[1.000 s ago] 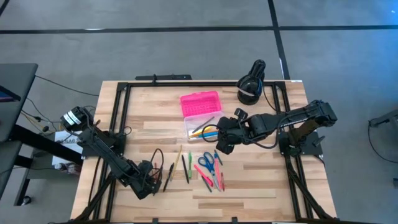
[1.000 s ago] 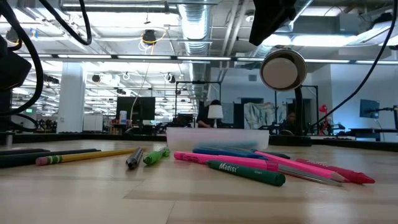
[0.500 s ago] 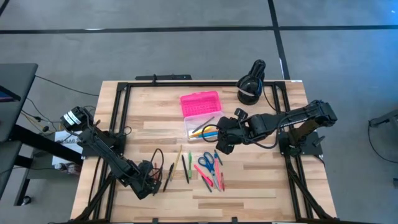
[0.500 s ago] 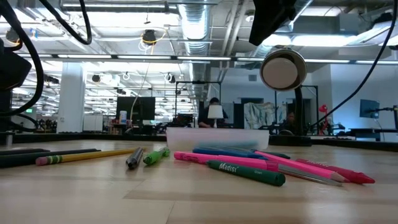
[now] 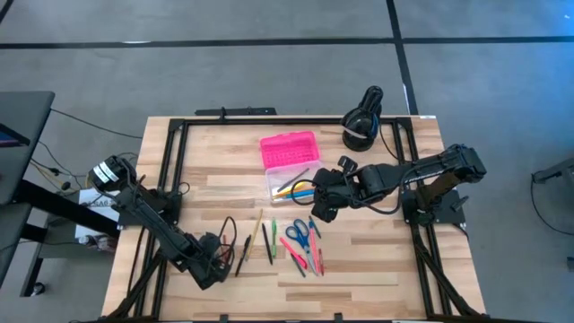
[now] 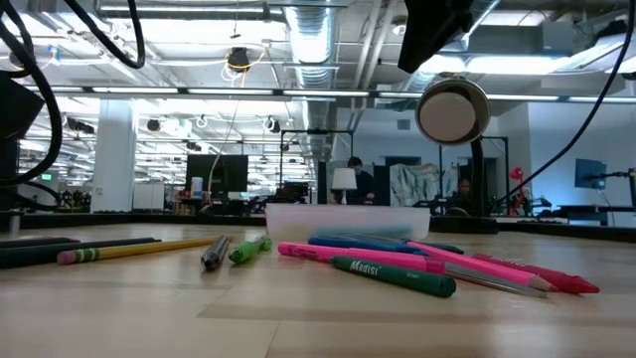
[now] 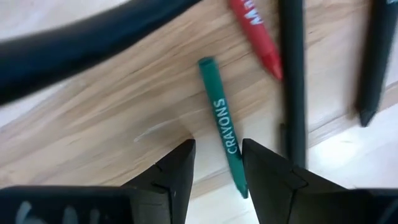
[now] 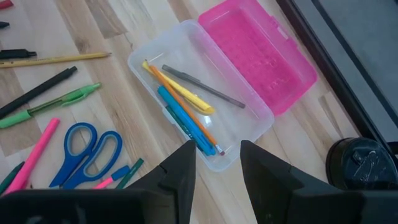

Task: Pick & place school supplies into a supply box
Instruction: Put the green crayon into the pink supply box

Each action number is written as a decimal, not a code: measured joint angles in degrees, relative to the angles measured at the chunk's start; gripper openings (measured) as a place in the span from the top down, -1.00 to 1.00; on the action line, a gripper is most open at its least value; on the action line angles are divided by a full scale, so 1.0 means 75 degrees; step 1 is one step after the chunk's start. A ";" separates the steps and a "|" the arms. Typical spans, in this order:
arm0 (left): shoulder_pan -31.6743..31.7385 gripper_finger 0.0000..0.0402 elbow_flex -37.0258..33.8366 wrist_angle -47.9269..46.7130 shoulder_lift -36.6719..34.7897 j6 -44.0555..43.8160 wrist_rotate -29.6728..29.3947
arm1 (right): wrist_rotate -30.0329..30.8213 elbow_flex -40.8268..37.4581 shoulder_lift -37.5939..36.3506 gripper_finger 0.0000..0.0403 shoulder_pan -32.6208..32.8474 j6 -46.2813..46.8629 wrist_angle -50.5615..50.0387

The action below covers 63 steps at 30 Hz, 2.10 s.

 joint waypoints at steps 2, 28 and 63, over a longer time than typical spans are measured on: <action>-0.0005 0.33 0.0017 -0.0035 -0.0002 0.0116 0.0022 | -0.0006 0.0000 0.0000 0.41 -0.0036 0.0002 0.0000; 0.0004 0.33 0.0037 -0.0626 -0.0022 0.1531 0.0108 | -0.0029 0.0000 0.0000 0.41 -0.0037 0.0061 0.0024; 0.0036 0.33 0.0107 0.0618 0.0184 0.3053 -0.1381 | -0.0032 0.0000 0.0000 0.41 -0.0037 0.0075 0.0027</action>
